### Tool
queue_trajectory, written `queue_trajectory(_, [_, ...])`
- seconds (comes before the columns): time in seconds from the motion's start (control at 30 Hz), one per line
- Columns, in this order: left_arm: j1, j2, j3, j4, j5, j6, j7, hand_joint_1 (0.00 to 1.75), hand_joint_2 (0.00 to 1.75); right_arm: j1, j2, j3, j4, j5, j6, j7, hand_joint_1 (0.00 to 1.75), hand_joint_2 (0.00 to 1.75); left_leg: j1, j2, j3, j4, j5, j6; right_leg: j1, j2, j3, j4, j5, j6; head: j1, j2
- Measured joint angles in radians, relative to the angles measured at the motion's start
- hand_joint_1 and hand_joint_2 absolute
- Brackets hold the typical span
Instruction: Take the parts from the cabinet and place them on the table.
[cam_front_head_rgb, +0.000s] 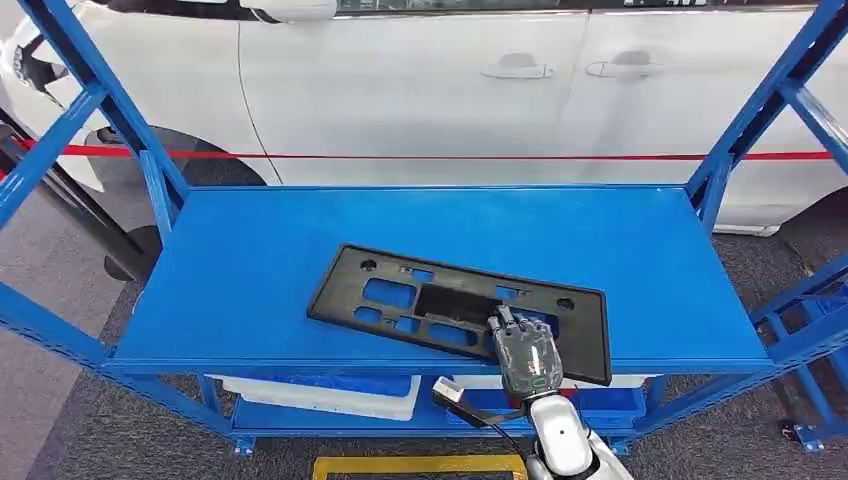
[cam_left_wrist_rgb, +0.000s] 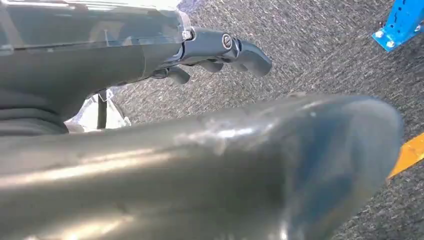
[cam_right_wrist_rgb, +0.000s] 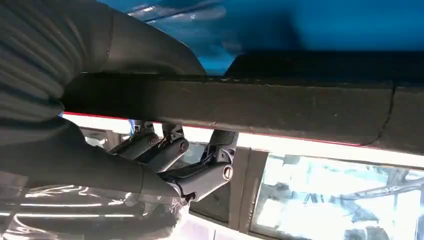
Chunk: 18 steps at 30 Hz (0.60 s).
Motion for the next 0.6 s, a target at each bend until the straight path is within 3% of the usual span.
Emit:
queue_trajectory(0.2, [0.0, 0.0, -0.017, 0.003, 0.025, 0.004, -0.018, 0.0, 0.0, 0.021, 0.0, -0.021, -0.027, -0.038, -0.066, -0.042, 1.75, 1.75, 0.0, 0.0, 0.0, 0.0, 0.0, 0.0, 0.0, -0.001, 0.0, 0.0, 0.0, 0.0, 0.0, 0.0])
queue_trajectory(0.33, [0.001, 0.0, -0.043, 0.017, 0.068, 0.011, -0.039, 0.0, 0.0, 0.07, -0.015, -0.06, -0.162, -0.223, -0.108, -0.134, 1.75, 1.75, 0.0, -0.001, -0.003, 0.0, 0.0, 0.0, -0.001, -0.001, -0.002, 0.0, 0.0, 0.0, 0.0, 0.0])
queue_trajectory(0.5, [0.002, 0.0, -0.077, 0.039, 0.136, 0.021, -0.066, 0.0, 0.0, 0.089, -0.063, -0.123, -0.471, -0.589, -0.067, -0.22, 1.75, 1.75, 0.0, -0.001, -0.007, 0.0, 0.0, 0.0, -0.001, -0.001, -0.006, 0.0, 0.0, 0.001, 0.0, 0.0])
queue_trajectory(0.6, [0.002, 0.0, -0.077, 0.039, 0.137, 0.021, -0.066, 0.0, 0.0, 0.089, -0.063, -0.123, -0.472, -0.601, -0.065, -0.222, 1.75, 1.75, 0.0, -0.001, -0.007, 0.0, 0.0, 0.0, -0.001, -0.001, -0.006, 0.0, 0.0, 0.001, 0.0, 0.0])
